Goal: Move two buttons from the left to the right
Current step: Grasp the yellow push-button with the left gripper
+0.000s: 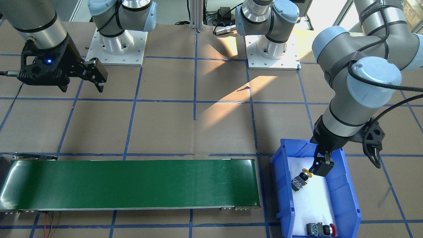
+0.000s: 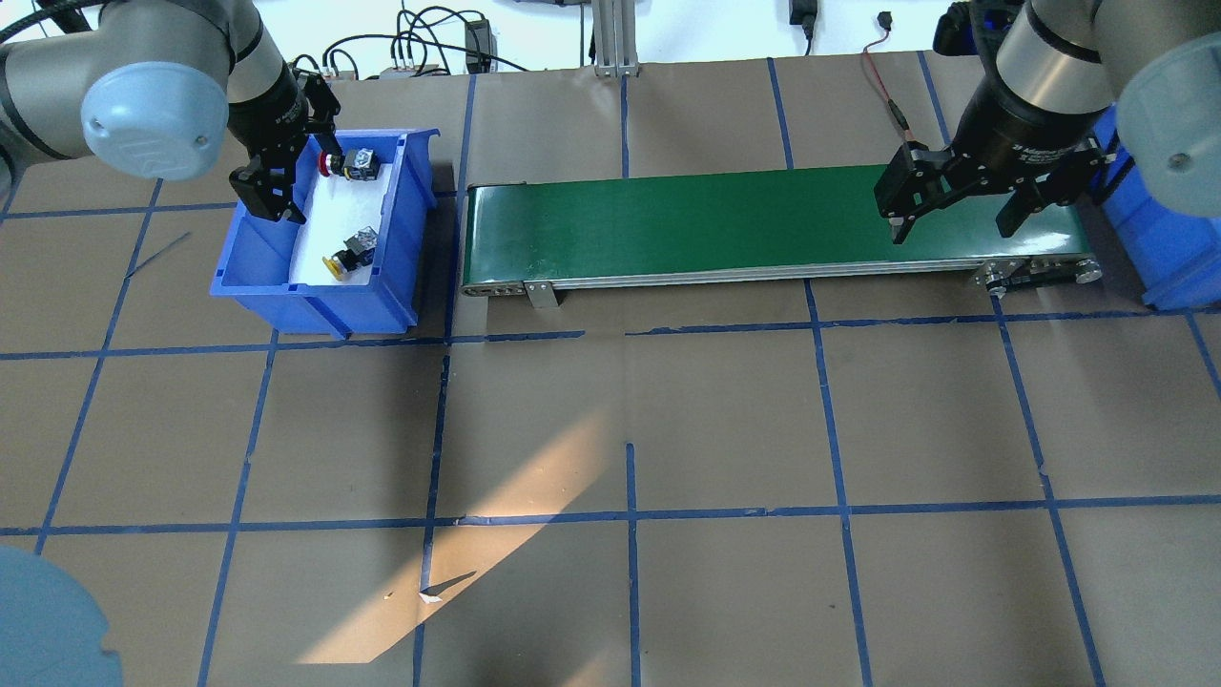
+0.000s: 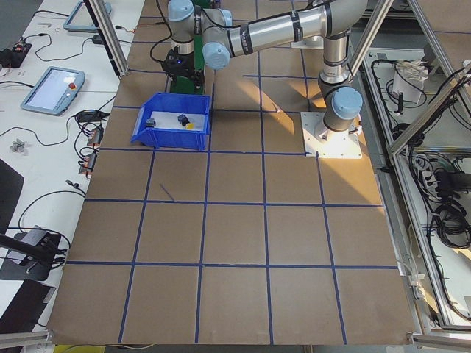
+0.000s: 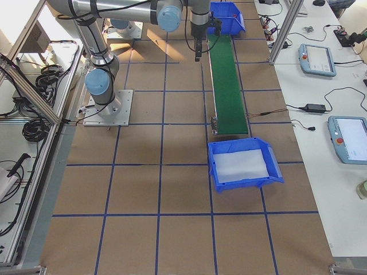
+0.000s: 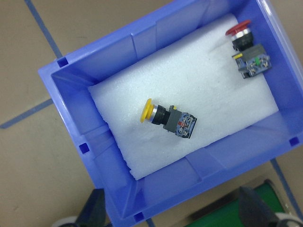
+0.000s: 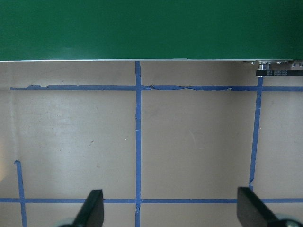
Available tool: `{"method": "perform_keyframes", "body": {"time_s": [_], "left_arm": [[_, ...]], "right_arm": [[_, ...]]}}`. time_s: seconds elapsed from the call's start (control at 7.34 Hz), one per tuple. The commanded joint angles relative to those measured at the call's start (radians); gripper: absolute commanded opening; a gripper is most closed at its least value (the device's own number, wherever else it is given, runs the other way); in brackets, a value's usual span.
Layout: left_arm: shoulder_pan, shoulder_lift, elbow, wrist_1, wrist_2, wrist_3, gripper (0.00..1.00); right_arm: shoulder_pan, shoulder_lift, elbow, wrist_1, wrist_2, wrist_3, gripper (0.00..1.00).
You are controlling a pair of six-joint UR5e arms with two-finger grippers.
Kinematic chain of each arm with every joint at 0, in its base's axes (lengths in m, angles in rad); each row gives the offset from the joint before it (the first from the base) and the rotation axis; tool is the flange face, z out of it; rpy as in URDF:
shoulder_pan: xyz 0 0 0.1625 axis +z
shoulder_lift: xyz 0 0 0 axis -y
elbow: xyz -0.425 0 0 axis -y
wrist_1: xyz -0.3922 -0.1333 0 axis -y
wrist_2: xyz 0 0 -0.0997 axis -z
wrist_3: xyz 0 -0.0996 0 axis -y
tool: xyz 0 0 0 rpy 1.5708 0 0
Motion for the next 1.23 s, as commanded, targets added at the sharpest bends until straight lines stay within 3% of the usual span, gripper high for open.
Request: {"method": "perform_keyframes", "body": {"time_s": [0.0, 0.27, 0.68, 1.09], "left_arm": [[0.027, -0.075, 0.003, 0.075, -0.036, -0.207, 1.00], [0.078, -0.127, -0.010, 0.124, -0.111, -0.351, 1.00], [0.070, -0.225, -0.031, 0.247, -0.099, -0.475, 0.99], [0.060, -0.241, -0.104, 0.328, -0.097, -0.475, 0.95]], "right_arm": [[0.000, 0.000, 0.000, 0.000, -0.001, 0.000, 1.00], [0.002, -0.002, 0.014, 0.000, 0.002, 0.000, 1.00], [0.002, -0.002, 0.014, -0.002, 0.002, 0.000, 1.00], [0.002, -0.002, 0.014, -0.003, 0.001, -0.002, 1.00]]}}
